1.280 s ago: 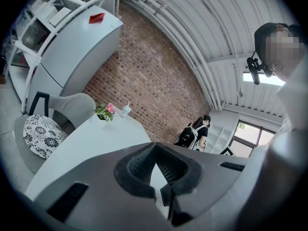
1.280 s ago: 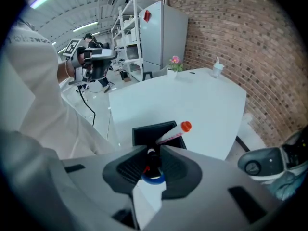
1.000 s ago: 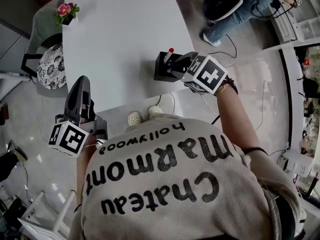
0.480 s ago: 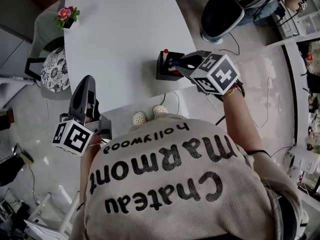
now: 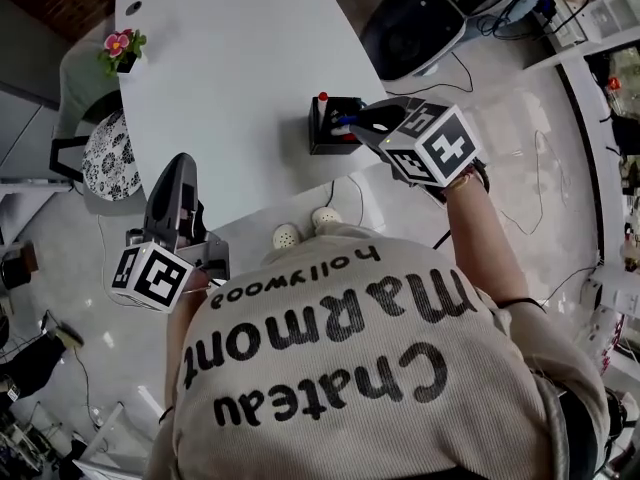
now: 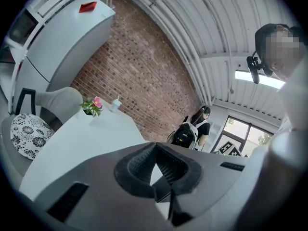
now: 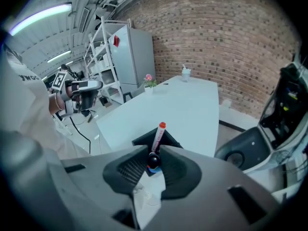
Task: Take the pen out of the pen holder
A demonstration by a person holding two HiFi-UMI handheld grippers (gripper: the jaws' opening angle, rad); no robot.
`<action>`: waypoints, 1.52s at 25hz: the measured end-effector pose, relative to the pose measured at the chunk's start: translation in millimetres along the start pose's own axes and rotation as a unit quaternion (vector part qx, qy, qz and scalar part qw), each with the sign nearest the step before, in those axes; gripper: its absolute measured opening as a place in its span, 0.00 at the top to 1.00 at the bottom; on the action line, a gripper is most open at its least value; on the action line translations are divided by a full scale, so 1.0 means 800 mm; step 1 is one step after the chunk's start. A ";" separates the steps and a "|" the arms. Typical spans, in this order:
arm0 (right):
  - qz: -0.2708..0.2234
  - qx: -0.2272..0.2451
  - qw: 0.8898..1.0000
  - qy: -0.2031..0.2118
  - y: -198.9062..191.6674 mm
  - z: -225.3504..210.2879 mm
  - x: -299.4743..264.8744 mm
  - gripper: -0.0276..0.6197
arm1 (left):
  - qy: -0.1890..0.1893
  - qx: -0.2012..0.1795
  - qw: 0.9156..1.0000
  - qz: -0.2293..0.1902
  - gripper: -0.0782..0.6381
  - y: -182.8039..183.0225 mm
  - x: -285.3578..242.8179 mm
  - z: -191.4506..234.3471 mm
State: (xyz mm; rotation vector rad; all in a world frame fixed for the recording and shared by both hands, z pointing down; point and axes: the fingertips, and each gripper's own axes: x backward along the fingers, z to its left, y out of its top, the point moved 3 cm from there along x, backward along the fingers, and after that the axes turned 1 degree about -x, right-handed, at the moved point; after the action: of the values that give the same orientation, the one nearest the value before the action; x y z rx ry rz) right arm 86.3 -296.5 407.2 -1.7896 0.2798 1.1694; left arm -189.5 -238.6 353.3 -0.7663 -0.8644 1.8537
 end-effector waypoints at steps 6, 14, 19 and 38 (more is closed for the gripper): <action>-0.011 -0.022 0.999 -0.022 0.001 0.007 0.005 0.83 | -0.014 0.003 1.000 0.013 0.89 -0.003 0.001 0.005; -0.057 -0.077 0.994 -0.048 0.010 0.013 0.013 0.83 | -0.037 -0.002 0.999 0.029 0.89 0.000 -0.001 0.016; -0.086 -0.086 0.988 -0.094 0.015 0.015 0.023 0.83 | -0.056 -0.007 0.998 0.037 0.89 0.003 -0.001 0.021; -0.189 -0.100 0.969 -0.120 0.010 0.012 0.067 0.84 | -0.067 -0.022 0.997 0.033 0.89 -0.007 0.001 -0.034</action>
State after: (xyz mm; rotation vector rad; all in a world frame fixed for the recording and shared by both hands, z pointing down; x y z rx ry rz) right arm 103.2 -277.6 358.6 -1.7509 -0.3208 1.1499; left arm -165.3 -229.4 342.3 -0.7114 -0.9783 1.9677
